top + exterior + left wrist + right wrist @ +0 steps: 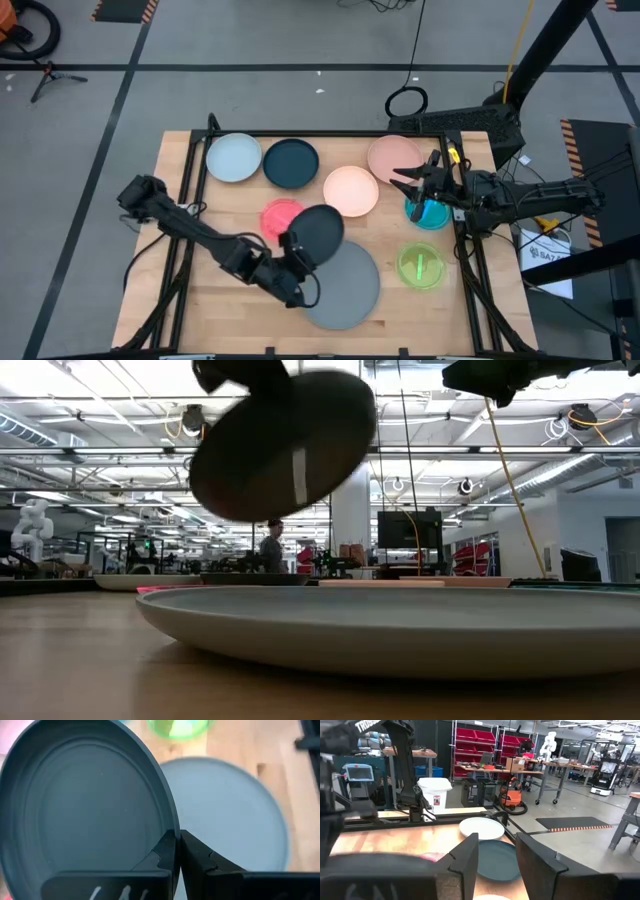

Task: Stack plastic plates
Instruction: Stack the bottom black plate on top of the gray plate, then stack the light pink plate on top of the bottom black plate

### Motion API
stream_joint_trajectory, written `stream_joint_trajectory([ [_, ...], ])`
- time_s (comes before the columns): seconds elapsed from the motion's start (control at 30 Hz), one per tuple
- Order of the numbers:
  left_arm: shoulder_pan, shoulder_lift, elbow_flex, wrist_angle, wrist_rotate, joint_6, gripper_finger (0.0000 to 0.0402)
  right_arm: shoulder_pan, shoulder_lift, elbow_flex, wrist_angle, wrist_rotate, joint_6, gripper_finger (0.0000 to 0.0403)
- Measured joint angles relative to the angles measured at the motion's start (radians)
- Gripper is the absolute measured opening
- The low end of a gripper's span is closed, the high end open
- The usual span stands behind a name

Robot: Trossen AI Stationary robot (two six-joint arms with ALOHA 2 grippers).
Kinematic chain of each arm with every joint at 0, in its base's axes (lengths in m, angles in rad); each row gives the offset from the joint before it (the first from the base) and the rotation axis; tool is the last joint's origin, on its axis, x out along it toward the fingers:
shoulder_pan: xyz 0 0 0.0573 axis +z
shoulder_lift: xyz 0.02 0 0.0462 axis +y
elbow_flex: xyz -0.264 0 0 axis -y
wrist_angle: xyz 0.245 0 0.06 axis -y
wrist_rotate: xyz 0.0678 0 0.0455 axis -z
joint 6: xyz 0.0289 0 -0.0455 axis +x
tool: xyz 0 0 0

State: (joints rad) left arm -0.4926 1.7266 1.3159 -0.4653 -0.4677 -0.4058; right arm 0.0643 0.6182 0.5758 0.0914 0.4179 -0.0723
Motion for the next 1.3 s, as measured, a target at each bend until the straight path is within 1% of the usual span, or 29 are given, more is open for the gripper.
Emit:
stream_joint_trajectory([
  [0.03, 0.006, 0.018, 0.000, 0.030, 0.018, 0.012, 0.0014, 0.000, 0.000, 0.000, 0.000, 0.000, 0.000, 0.0125],
  [0.13, 0.018, 0.064, 0.000, 0.036, 0.048, 0.019, 0.0014, 0.000, 0.001, 0.000, 0.000, 0.000, 0.000, 0.0125],
  [0.27, 0.031, 0.120, -0.001, 0.074, 0.147, 0.012, 0.0014, 0.000, 0.002, 0.000, 0.000, 0.000, -0.013, 0.0125],
  [0.33, 0.034, 0.139, 0.000, 0.120, 0.194, 0.014, 0.0014, 0.000, 0.003, 0.000, 0.001, 0.000, -0.019, 0.0125],
  [0.47, 0.040, 0.152, 0.001, 0.142, 0.240, 0.014, 0.0014, 0.000, 0.004, 0.000, 0.001, 0.000, -0.018, 0.0125],
  [0.67, 0.038, 0.152, 0.001, 0.154, 0.255, 0.012, 0.0015, 0.000, 0.005, 0.000, 0.001, 0.000, -0.008, 0.0125],
  [0.73, 0.038, 0.152, 0.001, 0.154, 0.258, 0.012, 0.0021, 0.000, 0.005, 0.000, 0.001, 0.000, -0.008, 0.0125],
  [1.03, 0.045, 0.153, 0.001, 0.158, 0.267, 0.034, 0.0078, 0.000, 0.005, 0.000, 0.001, 0.000, -0.011, 0.0125],
  [1.2, 0.046, 0.153, 0.001, 0.147, 0.266, 0.059, 0.0082, 0.000, 0.005, 0.000, 0.001, 0.000, 0.000, 0.0125],
  [1.3, 0.051, 0.146, 0.001, 0.104, 0.266, 0.083, 0.0082, 0.000, 0.005, 0.000, 0.001, 0.000, 0.001, 0.0125],
])
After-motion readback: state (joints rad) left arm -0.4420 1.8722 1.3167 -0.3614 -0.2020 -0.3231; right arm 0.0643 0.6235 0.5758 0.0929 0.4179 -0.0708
